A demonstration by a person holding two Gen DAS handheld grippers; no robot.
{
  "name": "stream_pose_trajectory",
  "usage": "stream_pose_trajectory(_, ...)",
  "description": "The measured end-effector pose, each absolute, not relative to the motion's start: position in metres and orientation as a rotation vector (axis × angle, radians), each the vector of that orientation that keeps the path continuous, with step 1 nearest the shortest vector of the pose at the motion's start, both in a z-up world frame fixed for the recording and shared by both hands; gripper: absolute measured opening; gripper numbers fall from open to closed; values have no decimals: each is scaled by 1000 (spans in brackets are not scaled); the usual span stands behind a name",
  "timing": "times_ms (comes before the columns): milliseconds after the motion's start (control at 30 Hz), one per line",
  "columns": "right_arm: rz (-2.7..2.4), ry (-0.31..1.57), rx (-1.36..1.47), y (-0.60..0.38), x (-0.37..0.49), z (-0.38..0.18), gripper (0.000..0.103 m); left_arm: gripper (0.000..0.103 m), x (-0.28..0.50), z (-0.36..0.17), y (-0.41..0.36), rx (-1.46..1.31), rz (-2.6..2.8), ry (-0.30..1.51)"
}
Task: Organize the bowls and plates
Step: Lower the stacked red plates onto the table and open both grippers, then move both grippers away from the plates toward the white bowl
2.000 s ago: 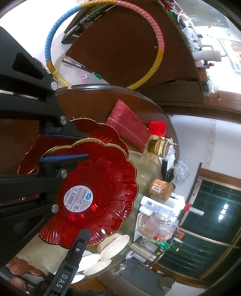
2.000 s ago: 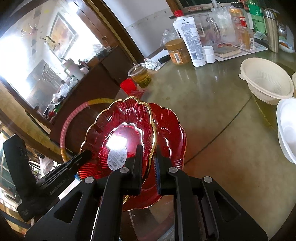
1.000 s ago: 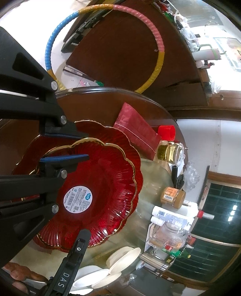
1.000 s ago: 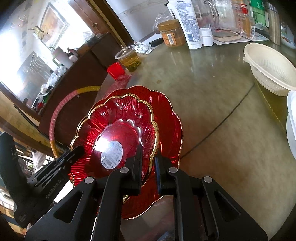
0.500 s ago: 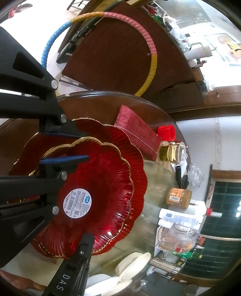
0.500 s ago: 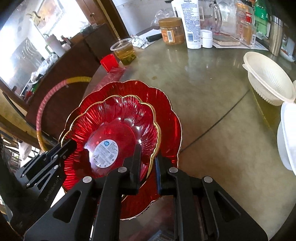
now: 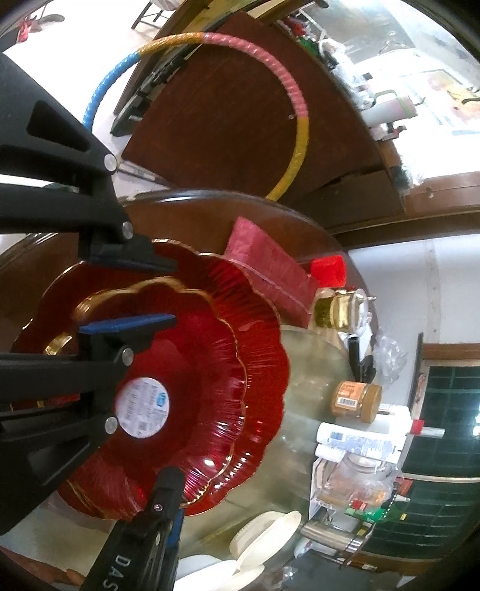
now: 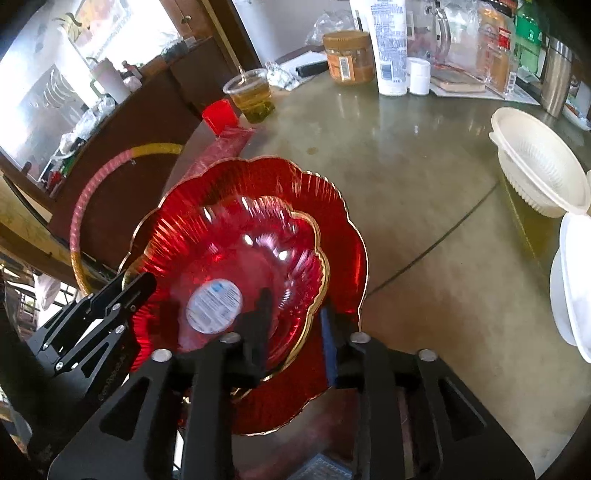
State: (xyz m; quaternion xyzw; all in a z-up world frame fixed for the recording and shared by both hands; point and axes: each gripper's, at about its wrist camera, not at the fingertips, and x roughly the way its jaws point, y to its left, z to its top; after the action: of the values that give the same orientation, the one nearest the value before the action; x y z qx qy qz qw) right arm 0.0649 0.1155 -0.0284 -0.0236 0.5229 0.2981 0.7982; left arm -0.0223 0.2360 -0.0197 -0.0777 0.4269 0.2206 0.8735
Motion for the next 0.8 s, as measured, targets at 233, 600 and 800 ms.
stream_pose_trajectory(233, 641, 1055, -34, 109, 59, -5, 45, 69, -31, 2, 236, -163, 492, 800)
stream_pose_trajectory(600, 704, 929, 127, 71, 44, 42, 58, 80, -35, 33, 213, -132, 450, 697)
stream_pose_trajectory(800, 719, 918, 176, 53, 34, 49, 58, 80, -34, 39, 195, -114, 420, 688)
